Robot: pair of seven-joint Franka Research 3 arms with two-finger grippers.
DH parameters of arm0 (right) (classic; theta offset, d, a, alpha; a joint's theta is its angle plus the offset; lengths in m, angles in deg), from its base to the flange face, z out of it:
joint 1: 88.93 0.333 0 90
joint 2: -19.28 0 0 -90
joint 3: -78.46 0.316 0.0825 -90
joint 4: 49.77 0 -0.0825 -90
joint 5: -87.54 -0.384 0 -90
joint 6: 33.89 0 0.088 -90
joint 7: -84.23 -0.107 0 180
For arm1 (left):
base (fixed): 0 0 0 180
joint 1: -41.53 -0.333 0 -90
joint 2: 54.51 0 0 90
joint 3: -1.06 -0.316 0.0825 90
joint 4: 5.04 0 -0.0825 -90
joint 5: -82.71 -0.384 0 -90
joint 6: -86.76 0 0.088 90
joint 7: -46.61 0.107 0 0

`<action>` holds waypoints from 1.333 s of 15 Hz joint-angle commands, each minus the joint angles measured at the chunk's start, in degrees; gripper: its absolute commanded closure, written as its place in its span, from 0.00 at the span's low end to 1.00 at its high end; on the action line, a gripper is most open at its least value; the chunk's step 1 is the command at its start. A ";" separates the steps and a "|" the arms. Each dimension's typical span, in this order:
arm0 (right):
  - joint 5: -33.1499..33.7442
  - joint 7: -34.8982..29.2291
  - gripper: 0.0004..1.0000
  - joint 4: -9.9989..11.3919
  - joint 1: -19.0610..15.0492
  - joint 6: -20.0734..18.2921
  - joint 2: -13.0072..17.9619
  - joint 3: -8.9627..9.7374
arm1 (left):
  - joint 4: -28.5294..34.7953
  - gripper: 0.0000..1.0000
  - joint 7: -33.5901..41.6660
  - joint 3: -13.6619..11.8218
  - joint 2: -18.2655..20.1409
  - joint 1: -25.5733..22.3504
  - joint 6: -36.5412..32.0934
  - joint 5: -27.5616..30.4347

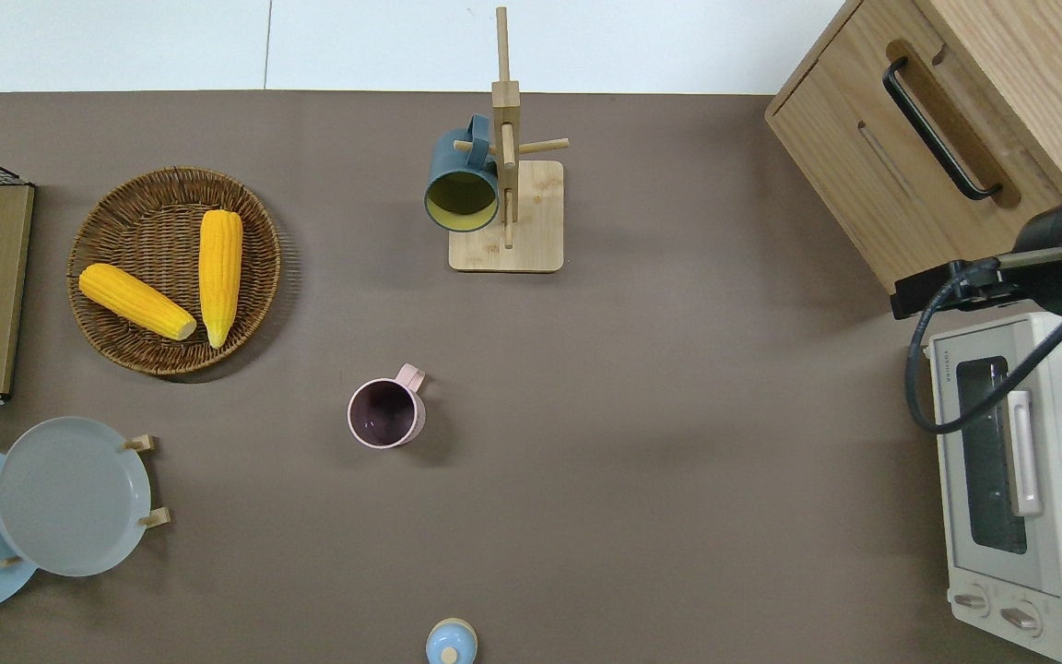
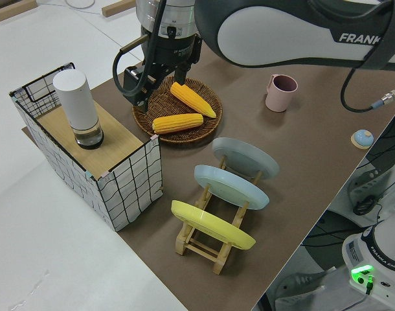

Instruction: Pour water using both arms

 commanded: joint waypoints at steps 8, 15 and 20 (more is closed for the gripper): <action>-0.46 1.26 0.01 0.62 -0.44 -0.15 0.76 0.17 | 1.50 0.00 -6.62 7.89 3.43 1.86 -5.70 -3.36; -0.46 1.26 0.01 0.61 -0.44 -0.15 0.76 0.17 | 2.64 0.00 -11.98 1.14 3.17 16.52 -6.59 -5.55; -0.46 1.26 0.01 0.53 -0.44 -0.15 0.76 0.17 | 2.64 0.00 -14.80 -8.87 2.99 31.10 -6.94 -6.87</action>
